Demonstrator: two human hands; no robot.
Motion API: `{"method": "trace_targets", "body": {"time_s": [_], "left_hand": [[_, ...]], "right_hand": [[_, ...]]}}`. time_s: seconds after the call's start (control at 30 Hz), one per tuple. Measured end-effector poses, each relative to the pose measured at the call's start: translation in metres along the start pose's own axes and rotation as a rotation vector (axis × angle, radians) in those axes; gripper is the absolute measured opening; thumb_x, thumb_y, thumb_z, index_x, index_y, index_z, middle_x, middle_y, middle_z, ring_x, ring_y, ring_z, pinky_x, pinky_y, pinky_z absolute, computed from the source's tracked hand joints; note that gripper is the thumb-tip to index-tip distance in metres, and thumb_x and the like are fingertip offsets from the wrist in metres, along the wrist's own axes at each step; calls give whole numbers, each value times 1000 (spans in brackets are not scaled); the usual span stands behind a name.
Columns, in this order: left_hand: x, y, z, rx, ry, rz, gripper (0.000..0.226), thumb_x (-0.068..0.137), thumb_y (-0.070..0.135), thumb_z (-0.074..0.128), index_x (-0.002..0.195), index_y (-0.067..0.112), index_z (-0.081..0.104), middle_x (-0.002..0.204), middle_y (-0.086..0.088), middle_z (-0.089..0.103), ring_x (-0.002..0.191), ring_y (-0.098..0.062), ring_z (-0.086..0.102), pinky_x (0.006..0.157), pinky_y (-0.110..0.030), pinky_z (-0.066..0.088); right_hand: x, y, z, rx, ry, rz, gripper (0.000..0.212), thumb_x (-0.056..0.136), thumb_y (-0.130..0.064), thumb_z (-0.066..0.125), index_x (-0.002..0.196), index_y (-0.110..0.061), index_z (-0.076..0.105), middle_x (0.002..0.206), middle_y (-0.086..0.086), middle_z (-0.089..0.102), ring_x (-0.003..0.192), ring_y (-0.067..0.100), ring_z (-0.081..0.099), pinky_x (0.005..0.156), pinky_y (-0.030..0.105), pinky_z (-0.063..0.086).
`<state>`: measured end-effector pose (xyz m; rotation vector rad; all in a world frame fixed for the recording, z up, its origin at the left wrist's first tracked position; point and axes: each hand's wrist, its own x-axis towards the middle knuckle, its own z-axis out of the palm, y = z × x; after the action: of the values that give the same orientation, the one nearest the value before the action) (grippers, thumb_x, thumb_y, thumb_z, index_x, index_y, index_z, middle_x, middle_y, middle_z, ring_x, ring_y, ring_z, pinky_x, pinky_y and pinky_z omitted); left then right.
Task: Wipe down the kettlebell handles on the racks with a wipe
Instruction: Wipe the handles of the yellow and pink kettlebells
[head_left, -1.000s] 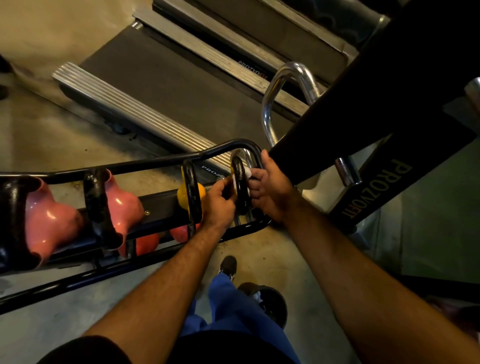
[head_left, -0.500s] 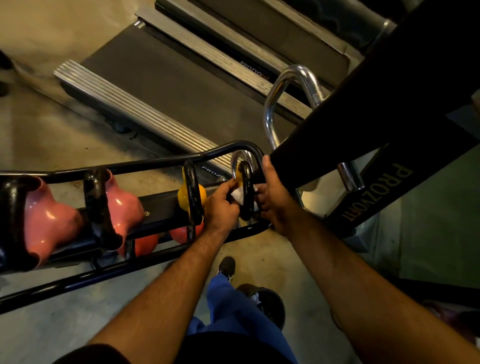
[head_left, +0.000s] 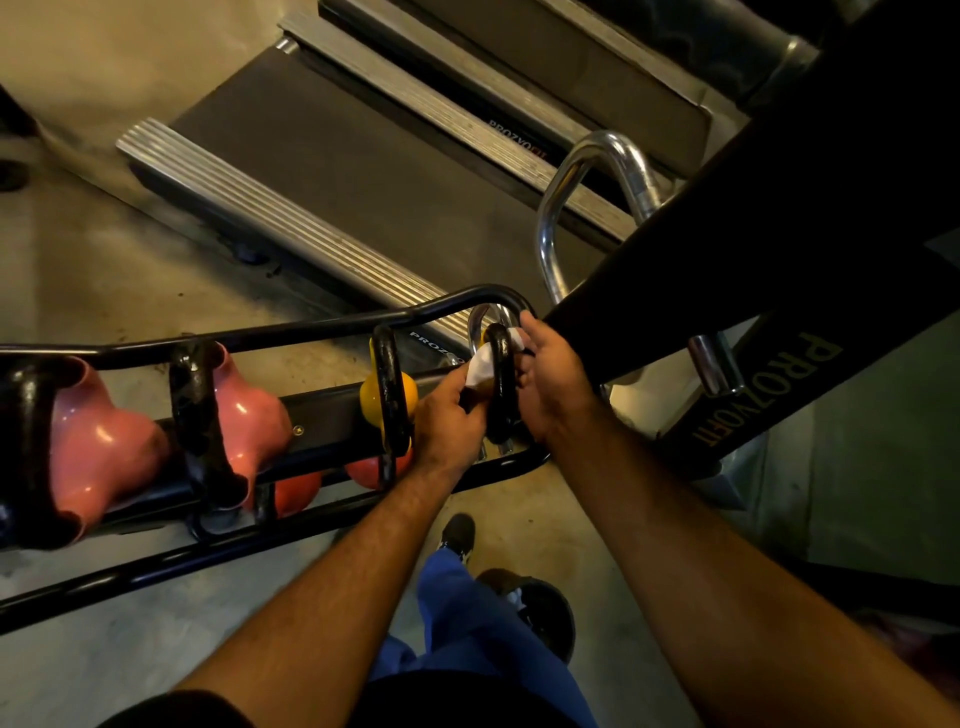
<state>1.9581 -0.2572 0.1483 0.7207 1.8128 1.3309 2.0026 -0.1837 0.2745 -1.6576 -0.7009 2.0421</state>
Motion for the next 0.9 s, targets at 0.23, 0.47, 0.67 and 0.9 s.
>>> {"method": "trace_targets", "body": {"time_s": [0.23,0.47,0.67,0.9], "left_hand": [[0,-3,1,-24,12,8,26,91,33,67,115,25,67,93,8,72,86,-4,68,75,-39,60],[1,-7,2,-81,-44,-69,54,79,5,73,127,28,63,115,9,70,107,-8,65,93,-40,57],[-2,4,1,-111,-5,-88,51,82,-10,65,128,12,63,121,-2,69,113,-13,64,96,-27,53],[3,6,0,-57,1,-50,46,81,4,72,124,18,66,103,5,70,95,-12,67,78,-22,55]], "right_hand": [[-7,10,-9,-130,-27,-83,47,108,-36,37,82,-8,64,72,8,63,58,12,63,52,17,52],[-12,51,-44,-453,-18,-319,34,107,-36,39,108,-23,71,105,1,76,98,11,72,80,25,56],[-11,55,-39,-867,92,-344,64,88,-77,40,96,-23,72,89,0,74,85,18,70,81,43,59],[-11,7,-19,-376,15,24,66,103,-56,35,102,0,69,75,11,68,60,16,64,42,14,49]]}}
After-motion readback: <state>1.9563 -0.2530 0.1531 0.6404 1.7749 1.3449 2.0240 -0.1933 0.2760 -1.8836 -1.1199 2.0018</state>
